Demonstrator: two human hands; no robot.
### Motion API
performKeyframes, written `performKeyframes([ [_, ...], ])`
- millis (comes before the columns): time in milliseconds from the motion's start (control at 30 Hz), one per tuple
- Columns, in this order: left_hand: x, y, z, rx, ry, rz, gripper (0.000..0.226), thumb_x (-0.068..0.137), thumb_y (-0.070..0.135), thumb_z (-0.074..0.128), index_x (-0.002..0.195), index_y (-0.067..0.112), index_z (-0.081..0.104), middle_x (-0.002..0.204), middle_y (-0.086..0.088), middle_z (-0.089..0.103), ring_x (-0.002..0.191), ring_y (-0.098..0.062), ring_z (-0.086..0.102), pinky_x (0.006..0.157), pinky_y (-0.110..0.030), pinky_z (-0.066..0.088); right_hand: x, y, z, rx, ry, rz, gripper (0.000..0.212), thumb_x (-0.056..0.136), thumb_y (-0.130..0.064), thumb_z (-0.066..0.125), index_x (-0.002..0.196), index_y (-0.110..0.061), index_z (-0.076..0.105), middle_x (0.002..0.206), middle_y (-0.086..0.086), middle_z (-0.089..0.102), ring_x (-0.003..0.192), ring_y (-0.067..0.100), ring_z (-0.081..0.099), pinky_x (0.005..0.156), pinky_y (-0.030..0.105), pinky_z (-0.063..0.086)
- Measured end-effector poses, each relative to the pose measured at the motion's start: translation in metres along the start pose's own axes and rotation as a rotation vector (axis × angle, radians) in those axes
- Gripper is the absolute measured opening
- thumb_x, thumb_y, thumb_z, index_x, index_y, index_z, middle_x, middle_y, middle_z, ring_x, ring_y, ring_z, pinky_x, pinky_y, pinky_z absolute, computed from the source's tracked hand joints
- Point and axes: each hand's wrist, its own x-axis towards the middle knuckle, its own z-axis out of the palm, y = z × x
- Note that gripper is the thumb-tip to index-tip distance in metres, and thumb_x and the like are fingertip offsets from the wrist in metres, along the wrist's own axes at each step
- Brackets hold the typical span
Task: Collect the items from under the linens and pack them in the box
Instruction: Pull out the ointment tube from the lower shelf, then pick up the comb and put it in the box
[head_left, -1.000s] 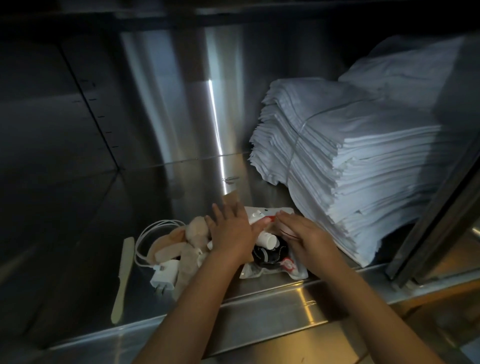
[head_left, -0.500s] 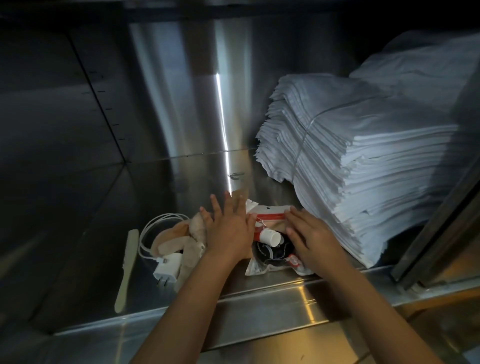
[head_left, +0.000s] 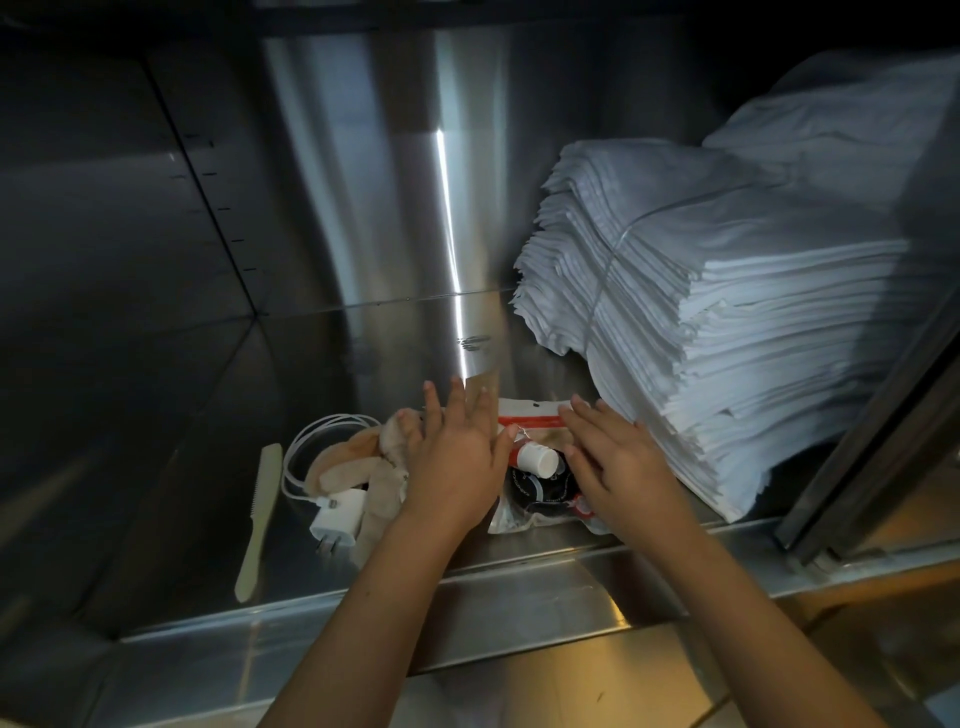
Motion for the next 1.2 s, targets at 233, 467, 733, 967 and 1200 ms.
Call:
performKeyframes([
  [233, -0.025, 0.001, -0.013, 0.009, 0.113, 0.064, 0.055, 0.097, 0.043, 0.027, 0.147, 0.022, 0.018, 0.155, -0.009, 0.016, 0.143, -0.031, 0.005, 0.112, -0.052, 0.002, -0.008, -0.013, -0.008, -0.04, 0.048, -0.071, 0.042, 0.083, -0.009, 0.066, 0.124, -0.007, 0.058, 0.132, 0.014, 0.055, 0.124, 0.035, 0.049, 0.097, 0.055, 0.036],
  [467, -0.068, 0.0, -0.019, -0.113, 0.225, 0.079, 0.052, 0.094, 0.024, 0.045, 0.144, 0.014, 0.031, 0.149, -0.012, 0.031, 0.14, -0.029, 0.02, 0.112, -0.049, 0.008, -0.024, -0.027, -0.018, -0.072, 0.095, -0.179, 0.041, 0.078, -0.008, 0.072, 0.118, -0.005, 0.062, 0.125, 0.015, 0.06, 0.116, 0.036, 0.055, 0.091, 0.055, 0.042],
  [733, -0.117, -0.002, -0.016, -0.088, 0.226, 0.002, 0.053, 0.093, 0.024, 0.046, 0.144, 0.017, 0.03, 0.151, -0.009, 0.029, 0.142, -0.026, 0.016, 0.108, -0.04, -0.003, -0.057, -0.05, -0.023, -0.062, 0.122, -0.281, 0.045, 0.071, -0.004, 0.076, 0.114, -0.001, 0.064, 0.117, 0.018, 0.064, 0.111, 0.039, 0.058, 0.096, 0.062, 0.038],
  [967, -0.164, -0.003, -0.013, -0.072, 0.214, -0.102, 0.048, 0.094, 0.024, 0.045, 0.14, 0.016, 0.037, 0.151, -0.008, 0.028, 0.142, -0.024, 0.014, 0.11, -0.043, -0.002, -0.09, -0.067, -0.02, 0.016, -0.028, -0.294, 0.044, 0.08, -0.007, 0.069, 0.123, -0.005, 0.059, 0.127, 0.014, 0.058, 0.121, 0.035, 0.051, 0.104, 0.056, 0.031],
  [1200, -0.189, -0.013, -0.014, -0.074, 0.185, -0.148, 0.046, 0.096, 0.025, 0.04, 0.142, 0.016, 0.035, 0.152, -0.007, 0.026, 0.143, -0.022, 0.01, 0.114, -0.044, 0.002, -0.104, -0.084, -0.017, 0.012, -0.094, -0.29, 0.044, 0.083, -0.012, 0.066, 0.125, -0.007, 0.057, 0.132, 0.013, 0.054, 0.126, 0.034, 0.047, 0.103, 0.058, 0.029],
])
